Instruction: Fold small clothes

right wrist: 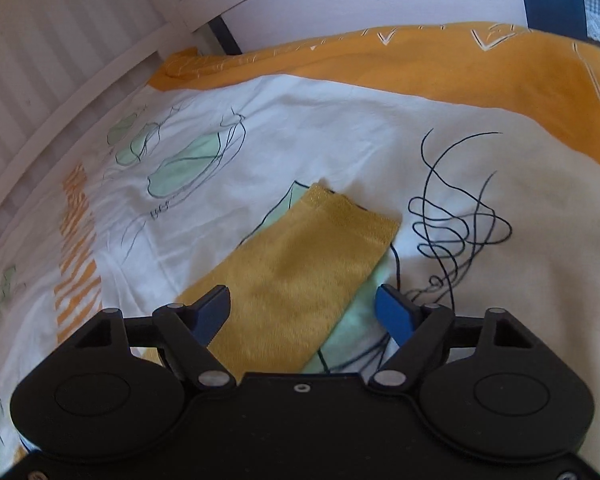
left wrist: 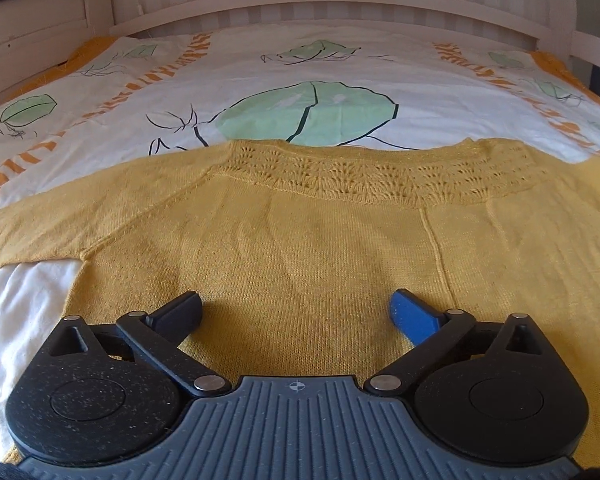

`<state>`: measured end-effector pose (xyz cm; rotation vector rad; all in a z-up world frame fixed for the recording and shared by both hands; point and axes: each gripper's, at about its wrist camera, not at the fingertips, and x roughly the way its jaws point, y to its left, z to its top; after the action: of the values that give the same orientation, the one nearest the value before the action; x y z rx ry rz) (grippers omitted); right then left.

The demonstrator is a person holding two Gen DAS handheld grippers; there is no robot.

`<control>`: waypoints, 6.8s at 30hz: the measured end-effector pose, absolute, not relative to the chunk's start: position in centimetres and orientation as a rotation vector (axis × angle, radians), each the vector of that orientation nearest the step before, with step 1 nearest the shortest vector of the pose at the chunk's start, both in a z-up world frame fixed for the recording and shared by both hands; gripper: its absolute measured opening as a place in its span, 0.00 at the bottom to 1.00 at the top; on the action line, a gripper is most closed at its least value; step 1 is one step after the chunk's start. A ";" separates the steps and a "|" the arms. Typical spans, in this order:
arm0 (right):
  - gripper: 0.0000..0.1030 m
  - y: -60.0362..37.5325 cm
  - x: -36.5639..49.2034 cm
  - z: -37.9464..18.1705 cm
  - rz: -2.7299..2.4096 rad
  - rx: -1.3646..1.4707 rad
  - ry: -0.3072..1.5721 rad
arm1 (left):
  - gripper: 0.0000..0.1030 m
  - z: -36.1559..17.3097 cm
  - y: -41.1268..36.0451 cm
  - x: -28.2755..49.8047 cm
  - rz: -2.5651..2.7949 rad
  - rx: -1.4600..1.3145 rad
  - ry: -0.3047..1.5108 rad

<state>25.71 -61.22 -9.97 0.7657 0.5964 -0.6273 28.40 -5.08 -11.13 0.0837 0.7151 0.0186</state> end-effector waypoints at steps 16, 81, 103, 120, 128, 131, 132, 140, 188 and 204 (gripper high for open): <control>0.15 -60.1 25.2 -4.8 -0.536 0.690 0.542 | 1.00 -11.5 -5.1 28.5 0.023 0.083 0.714; 0.84 -18.3 20.2 -10.1 0.162 0.014 0.656 | 0.33 -8.1 4.3 32.4 -0.164 -0.131 0.924; 0.85 -18.3 20.1 -10.4 0.165 0.027 0.653 | 0.06 -6.2 7.5 36.0 -0.029 -0.006 0.849; 0.86 -18.3 20.1 -10.4 0.163 0.027 0.653 | 0.66 -6.9 11.7 31.6 -0.151 -0.130 0.811; 0.86 -18.2 20.1 -10.4 0.158 0.020 0.654 | 0.66 -6.5 12.7 31.1 -0.161 -0.206 0.838; 0.86 -18.1 20.1 -10.4 0.158 0.020 0.654 | 0.66 -6.4 11.4 29.9 -0.208 -0.250 0.817; 0.86 -18.2 20.1 -10.4 0.158 0.020 0.654 | 0.66 -6.4 10.8 29.6 -0.232 -0.256 0.816; 0.86 -18.2 20.1 -10.4 0.159 0.023 0.654 | 0.66 -8.5 7.8 31.9 -0.371 -0.345 0.874; 0.99 -16.9 21.5 -9.6 0.151 -0.027 0.751 | 0.66 -0.1 37.8 25.3 0.358 -0.152 0.654; 0.99 -11.6 21.3 -5.6 0.299 -0.059 0.686 | 0.52 -1.9 39.8 28.2 0.274 -0.179 0.721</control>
<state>21.33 -11.55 -5.63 -0.0587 0.6861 0.2991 28.18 39.83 -1.91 -0.1794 0.7208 0.2736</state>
